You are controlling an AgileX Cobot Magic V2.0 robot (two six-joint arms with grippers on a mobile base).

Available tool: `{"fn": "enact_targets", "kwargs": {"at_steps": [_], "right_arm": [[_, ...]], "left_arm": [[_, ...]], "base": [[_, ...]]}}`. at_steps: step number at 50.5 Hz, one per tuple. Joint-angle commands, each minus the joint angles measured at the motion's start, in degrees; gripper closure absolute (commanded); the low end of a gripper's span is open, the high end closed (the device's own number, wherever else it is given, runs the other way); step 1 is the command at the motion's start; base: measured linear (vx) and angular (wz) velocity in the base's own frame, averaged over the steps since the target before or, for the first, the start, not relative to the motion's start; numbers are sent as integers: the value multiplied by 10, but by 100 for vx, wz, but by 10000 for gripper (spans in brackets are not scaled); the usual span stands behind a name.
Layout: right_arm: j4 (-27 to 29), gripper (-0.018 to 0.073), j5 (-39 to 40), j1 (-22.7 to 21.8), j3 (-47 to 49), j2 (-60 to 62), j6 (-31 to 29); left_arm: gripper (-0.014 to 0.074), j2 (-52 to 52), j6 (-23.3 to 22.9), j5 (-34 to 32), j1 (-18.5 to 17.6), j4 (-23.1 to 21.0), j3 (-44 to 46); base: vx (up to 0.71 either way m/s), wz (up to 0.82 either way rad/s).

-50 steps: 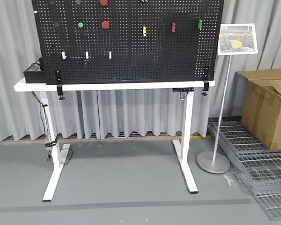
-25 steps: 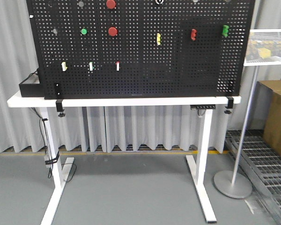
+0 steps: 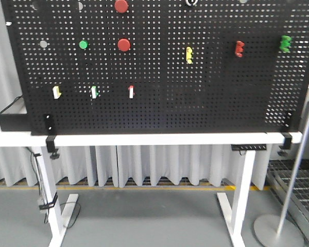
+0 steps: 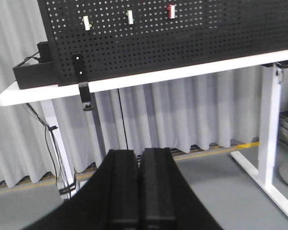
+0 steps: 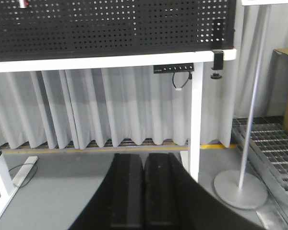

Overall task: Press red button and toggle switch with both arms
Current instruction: 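Drive the base forward up to the black pegboard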

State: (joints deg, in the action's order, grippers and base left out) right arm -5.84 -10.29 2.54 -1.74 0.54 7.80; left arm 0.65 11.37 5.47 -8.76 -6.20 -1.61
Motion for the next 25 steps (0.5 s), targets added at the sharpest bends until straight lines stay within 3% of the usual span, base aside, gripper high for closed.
{"fn": "enact_targets", "kwargs": {"at_steps": [1, 25], "right_arm": [[-8, 562, 47, -4, -7, 10, -1], [-8, 562, 48, -4, -7, 10, -1]], "left_arm": [[594, 9, -5, -48, 1, -5, -19], [594, 9, -5, -48, 1, -5, -19]], "base": [[45, 3], [45, 3]]}}
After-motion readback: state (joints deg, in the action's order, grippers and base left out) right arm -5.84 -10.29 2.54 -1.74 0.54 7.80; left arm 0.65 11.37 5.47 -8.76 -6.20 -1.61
